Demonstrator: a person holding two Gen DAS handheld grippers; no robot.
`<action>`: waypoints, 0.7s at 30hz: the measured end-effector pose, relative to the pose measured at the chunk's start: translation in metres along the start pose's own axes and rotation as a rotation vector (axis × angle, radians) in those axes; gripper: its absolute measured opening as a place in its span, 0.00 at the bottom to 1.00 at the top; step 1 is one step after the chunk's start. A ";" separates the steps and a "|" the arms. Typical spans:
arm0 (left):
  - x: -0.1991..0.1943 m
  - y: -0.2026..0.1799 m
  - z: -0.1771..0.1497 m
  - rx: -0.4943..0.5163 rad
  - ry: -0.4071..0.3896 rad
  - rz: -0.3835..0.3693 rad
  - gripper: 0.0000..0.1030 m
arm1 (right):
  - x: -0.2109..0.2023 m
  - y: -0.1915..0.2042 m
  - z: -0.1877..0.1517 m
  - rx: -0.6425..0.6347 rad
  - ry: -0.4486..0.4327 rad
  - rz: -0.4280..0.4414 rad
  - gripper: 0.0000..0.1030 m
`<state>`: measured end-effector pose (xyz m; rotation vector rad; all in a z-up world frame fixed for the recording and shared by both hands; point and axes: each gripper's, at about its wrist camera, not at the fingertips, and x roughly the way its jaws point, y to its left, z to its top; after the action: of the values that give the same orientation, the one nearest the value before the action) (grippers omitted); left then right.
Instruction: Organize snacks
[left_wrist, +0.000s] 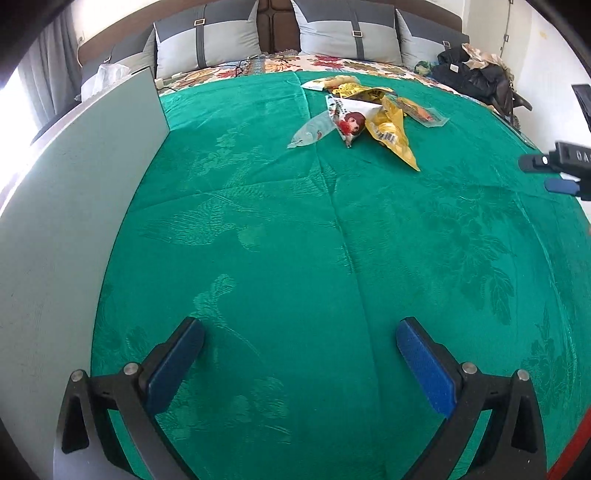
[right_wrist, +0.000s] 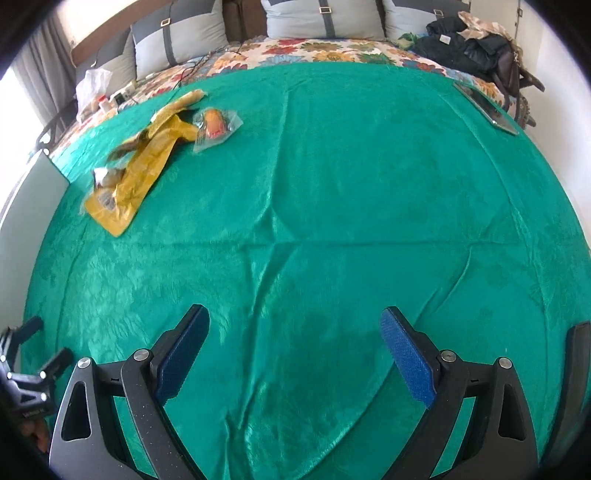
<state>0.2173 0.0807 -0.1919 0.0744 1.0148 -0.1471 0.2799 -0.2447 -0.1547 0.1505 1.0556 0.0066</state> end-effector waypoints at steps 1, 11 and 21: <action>0.000 0.003 -0.003 -0.006 -0.025 0.002 1.00 | 0.006 0.006 0.024 0.019 0.000 0.014 0.93; -0.001 0.005 -0.007 -0.006 -0.055 0.003 1.00 | 0.118 0.108 0.176 0.076 0.076 0.036 0.93; -0.002 0.005 -0.008 -0.007 -0.055 0.003 1.00 | 0.105 0.191 0.089 -0.513 0.195 0.156 0.45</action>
<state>0.2099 0.0865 -0.1941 0.0654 0.9600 -0.1421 0.4210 -0.0585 -0.1784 -0.2373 1.2021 0.4370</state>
